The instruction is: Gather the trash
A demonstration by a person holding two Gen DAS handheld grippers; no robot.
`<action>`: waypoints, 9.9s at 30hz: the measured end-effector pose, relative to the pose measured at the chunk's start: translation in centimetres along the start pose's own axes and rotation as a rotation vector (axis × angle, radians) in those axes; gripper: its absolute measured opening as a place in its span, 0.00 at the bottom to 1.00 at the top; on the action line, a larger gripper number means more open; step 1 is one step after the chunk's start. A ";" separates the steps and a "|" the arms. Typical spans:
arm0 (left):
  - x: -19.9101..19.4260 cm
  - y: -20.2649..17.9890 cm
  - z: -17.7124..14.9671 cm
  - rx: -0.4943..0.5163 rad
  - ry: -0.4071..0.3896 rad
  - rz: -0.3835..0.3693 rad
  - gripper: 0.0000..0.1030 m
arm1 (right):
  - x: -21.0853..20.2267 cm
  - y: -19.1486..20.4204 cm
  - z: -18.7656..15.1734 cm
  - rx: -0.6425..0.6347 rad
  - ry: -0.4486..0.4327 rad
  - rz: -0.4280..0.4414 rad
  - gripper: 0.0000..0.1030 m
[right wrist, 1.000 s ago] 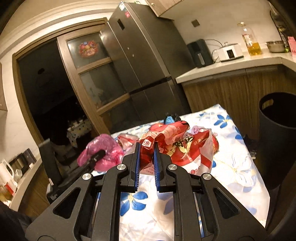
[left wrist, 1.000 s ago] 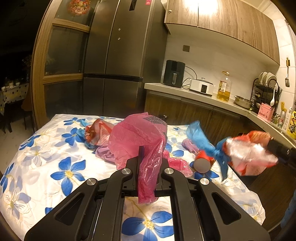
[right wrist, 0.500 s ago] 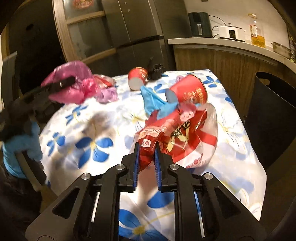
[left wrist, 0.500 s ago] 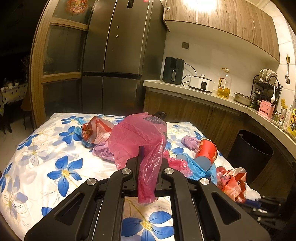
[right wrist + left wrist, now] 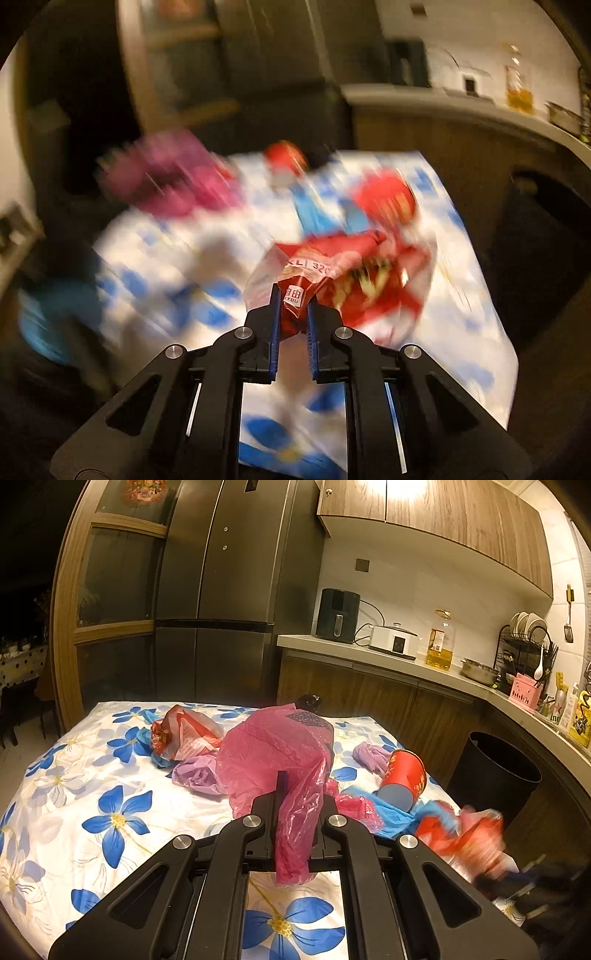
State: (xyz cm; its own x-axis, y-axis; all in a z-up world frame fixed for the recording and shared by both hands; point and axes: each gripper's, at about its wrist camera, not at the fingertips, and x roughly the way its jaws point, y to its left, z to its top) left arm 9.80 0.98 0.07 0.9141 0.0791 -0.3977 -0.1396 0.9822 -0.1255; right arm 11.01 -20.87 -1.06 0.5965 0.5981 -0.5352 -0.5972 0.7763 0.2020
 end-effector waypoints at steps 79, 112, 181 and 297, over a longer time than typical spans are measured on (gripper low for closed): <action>17.6 -34.3 4.5 0.232 0.059 -0.522 0.42 | -5.2 -29.9 5.1 0.274 -0.295 -0.640 0.36; 17.8 -34.3 2.9 0.242 0.111 -0.570 0.49 | -7.5 -28.5 3.8 0.295 -0.324 -0.712 0.42; 4.3 7.7 0.0 -0.081 -0.044 0.148 0.94 | 16.7 1.0 0.8 -0.032 0.063 -0.314 0.52; 17.9 -33.7 5.1 0.232 0.037 -0.588 0.04 | -7.3 -28.1 5.9 0.300 -0.408 -0.737 0.04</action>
State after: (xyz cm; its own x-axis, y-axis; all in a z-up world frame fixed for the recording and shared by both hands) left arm 32.80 -29.86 1.86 0.7986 -0.4867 -0.3541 0.4719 0.8715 -0.1336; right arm 26.62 -45.81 2.03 0.9520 -0.0930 -0.2917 0.1440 0.9768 0.1585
